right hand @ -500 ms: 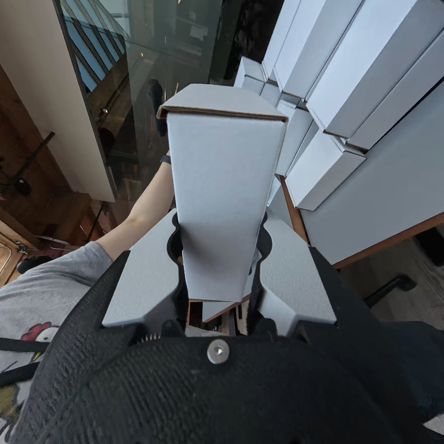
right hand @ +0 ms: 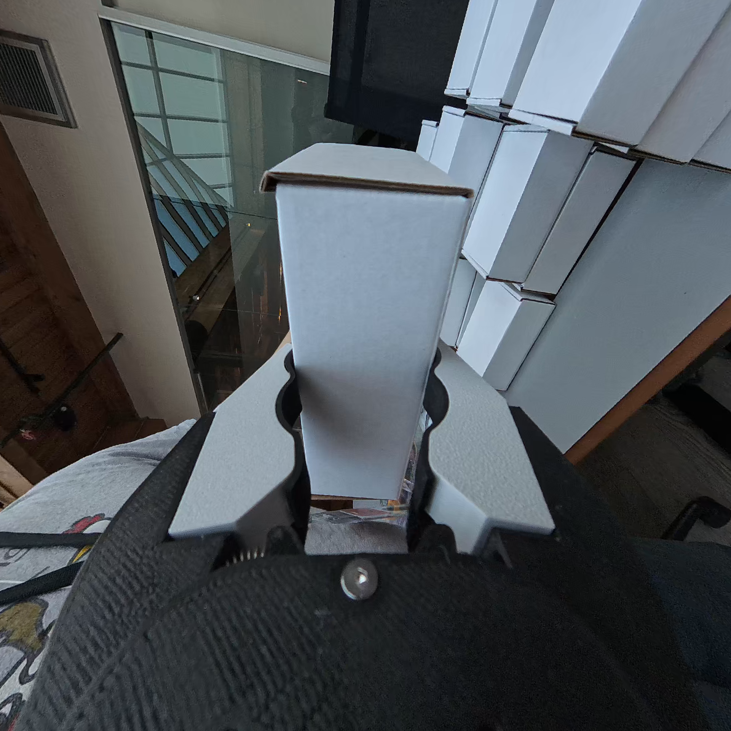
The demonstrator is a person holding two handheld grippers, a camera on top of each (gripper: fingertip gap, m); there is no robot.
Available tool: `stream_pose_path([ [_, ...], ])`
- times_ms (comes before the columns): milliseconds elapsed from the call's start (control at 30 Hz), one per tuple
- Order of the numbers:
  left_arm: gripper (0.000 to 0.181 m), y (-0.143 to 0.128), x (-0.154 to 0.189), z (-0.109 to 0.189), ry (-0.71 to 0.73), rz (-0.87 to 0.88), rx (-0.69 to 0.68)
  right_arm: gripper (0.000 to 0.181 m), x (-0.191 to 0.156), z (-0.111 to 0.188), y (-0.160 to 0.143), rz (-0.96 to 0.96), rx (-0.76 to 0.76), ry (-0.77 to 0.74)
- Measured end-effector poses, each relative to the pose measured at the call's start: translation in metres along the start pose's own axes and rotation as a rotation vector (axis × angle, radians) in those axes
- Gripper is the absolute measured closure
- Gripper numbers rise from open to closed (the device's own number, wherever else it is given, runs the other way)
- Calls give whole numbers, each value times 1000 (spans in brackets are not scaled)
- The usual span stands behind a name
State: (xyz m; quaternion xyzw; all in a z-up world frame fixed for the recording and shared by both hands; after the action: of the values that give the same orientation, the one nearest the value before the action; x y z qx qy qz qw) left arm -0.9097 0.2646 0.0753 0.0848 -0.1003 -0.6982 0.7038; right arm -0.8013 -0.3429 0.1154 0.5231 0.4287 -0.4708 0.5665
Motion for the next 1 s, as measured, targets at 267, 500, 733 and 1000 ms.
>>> stream_pose_path([
  [267, 52, 39, 68, 62, -153, 408, 364, 119, 20, 35, 39, -37, -16, 80],
  [500, 52, 143, 177, 39, -77, 662, 344, 119, 33, 113, 139, 76, -94, 71],
  [733, 52, 210, 216, -25, 46, 784, 127, 119, 38, 162, 242, 193, -222, 9],
  [1000, 52, 234, 201, -51, 121, 858, 63, 119, 64, 131, 310, 131, -249, 74],
])
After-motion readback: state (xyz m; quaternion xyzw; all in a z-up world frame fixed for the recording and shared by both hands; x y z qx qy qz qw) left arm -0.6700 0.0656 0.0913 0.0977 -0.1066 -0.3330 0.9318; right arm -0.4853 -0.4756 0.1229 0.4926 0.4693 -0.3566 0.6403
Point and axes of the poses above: each gripper's, where its closed fingertips meet, z back along the fingers, y out of its top, x = y × z across the jaws, the point moved 8 cm from there along z, back along the fingers, and after that the axes turned 1 degree about z, right-handed, at the moved point
